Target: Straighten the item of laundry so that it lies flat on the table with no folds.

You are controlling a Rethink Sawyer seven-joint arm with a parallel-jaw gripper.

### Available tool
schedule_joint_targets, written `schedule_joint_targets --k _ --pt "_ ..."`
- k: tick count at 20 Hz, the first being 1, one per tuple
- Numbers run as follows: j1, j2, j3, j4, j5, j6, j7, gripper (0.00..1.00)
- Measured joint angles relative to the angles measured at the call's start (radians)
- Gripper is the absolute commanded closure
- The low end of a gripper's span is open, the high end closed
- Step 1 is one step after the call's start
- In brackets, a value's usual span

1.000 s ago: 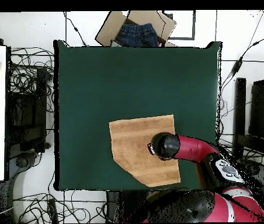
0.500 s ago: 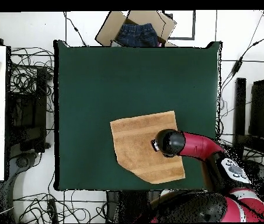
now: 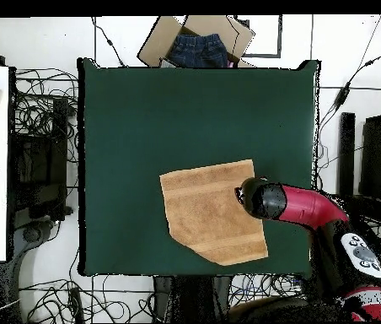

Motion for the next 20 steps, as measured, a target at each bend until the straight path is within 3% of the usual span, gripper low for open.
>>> schedule_joint_targets --k 9,20 --pt "-0.049 -0.08 0.044 -0.027 0.0 0.0 0.0 0.0" --pt "-0.051 -0.04 0.044 0.007 0.03 0.0 0.0 0.0"
